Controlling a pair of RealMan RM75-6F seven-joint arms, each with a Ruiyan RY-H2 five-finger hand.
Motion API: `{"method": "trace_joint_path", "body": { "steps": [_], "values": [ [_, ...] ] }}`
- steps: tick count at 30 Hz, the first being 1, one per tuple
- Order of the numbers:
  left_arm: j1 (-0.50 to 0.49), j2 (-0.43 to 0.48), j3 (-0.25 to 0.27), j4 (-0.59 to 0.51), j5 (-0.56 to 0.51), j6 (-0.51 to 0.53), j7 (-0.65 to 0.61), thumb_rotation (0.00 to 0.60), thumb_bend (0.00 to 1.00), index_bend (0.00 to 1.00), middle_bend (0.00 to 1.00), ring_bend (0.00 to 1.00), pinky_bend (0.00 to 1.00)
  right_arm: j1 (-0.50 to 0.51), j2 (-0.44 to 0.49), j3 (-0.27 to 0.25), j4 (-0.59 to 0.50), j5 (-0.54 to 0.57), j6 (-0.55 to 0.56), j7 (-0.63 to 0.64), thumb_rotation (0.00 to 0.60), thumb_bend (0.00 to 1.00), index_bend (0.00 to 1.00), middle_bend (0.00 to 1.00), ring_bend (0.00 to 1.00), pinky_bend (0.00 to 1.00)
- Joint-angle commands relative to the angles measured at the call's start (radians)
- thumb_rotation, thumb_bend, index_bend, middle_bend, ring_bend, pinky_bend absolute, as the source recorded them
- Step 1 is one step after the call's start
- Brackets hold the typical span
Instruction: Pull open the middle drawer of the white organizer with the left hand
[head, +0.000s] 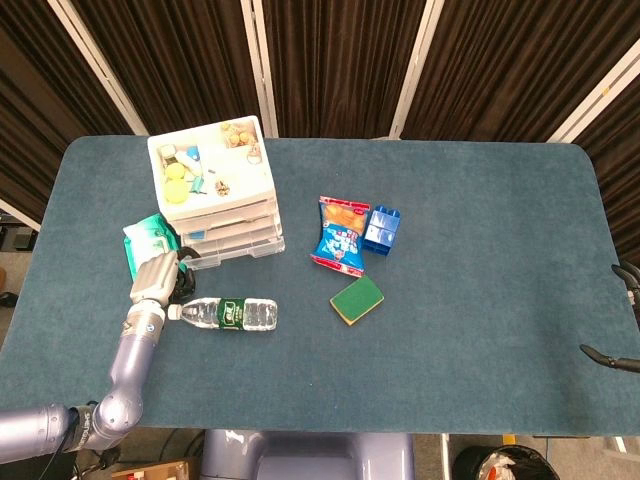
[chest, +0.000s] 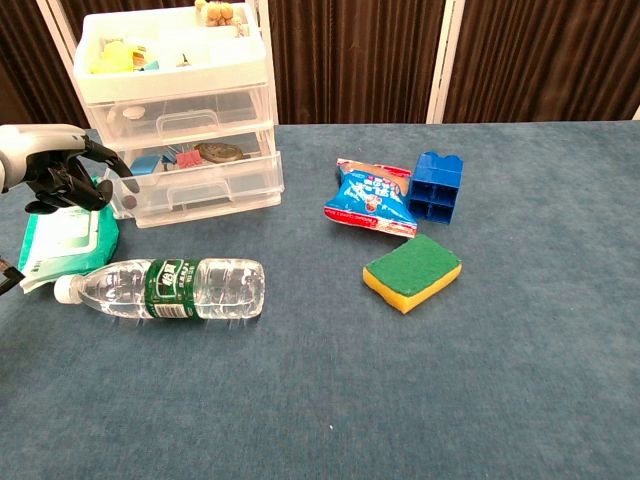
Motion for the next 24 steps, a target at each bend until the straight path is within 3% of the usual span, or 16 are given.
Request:
{"method": "trace_joint_path", "body": {
  "steps": [1,24],
  "values": [
    [0.004,0.013,0.009,-0.028,0.010,-0.012,-0.010,0.600,0.71,0.32,0.99,0.95,0.89,0.000,0.001,0.000,-0.002,0.000,0.000,-0.001,0.600,0.13,0.00,0.00,0.00,0.00],
    [0.011,0.049,0.070,-0.148,0.066,-0.030,-0.051,0.600,0.71,0.34,0.99,0.95,0.89,-0.002,0.000,0.000,-0.001,-0.001,0.003,-0.001,0.600,0.13,0.00,0.00,0.00,0.00]
  ]
}}
